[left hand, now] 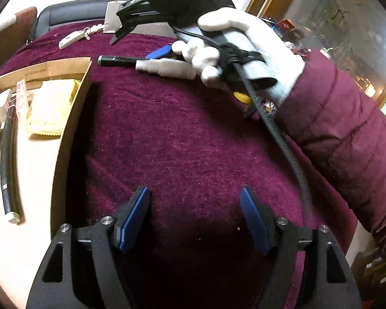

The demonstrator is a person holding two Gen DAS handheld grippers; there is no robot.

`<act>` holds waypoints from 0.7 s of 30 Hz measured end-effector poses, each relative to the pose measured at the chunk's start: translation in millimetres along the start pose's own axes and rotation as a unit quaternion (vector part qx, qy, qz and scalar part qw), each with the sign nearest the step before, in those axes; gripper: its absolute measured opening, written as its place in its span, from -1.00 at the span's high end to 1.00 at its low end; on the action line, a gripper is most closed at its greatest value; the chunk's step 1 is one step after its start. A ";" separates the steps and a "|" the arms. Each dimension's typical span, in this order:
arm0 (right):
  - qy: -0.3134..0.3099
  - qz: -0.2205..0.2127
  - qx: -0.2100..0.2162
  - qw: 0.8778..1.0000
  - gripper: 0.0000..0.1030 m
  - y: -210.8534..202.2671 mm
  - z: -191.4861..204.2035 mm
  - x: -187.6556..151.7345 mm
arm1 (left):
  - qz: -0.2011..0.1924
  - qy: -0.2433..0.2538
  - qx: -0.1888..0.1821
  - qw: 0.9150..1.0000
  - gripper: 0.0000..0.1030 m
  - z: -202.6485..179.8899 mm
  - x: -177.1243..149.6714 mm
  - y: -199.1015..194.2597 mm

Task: Organize objects
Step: 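Grasp the green-capped black marker with the left gripper and lift it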

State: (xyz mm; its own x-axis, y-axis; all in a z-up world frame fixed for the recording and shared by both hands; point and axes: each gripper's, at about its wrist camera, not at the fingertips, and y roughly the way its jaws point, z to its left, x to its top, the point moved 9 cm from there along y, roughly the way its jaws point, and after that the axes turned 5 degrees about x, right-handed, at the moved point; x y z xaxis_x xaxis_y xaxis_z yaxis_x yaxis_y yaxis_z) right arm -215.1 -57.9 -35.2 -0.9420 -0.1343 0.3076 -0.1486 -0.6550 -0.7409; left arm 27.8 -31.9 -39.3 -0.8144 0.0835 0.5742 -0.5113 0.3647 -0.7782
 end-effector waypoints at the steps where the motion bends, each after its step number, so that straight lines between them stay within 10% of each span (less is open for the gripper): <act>1: 0.018 0.002 0.026 1.000 -0.47 -3.7 -0.9 -7.6 | 0.000 -0.001 -0.001 1.000 -0.32 -0.1 0.2 -0.4; 9: 0.089 0.079 0.140 0.983 -0.47 -27.3 4.6 -99.9 | -0.003 -0.006 -0.006 1.000 -0.32 -0.9 -1.3 -3.3; 21: 0.055 -0.060 0.114 0.990 -0.46 -119.0 -7.6 -155.4 | 0.000 0.006 0.009 1.000 -0.32 -4.8 0.3 -1.1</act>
State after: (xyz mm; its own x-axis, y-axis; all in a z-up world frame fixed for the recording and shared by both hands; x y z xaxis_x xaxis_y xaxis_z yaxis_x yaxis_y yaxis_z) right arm -53.3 46.6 0.6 -0.9506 0.0269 0.3093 -0.2007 -0.8133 -0.5461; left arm 29.4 -27.8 -37.0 -0.8113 0.0942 0.5770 -0.5162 0.3479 -0.7826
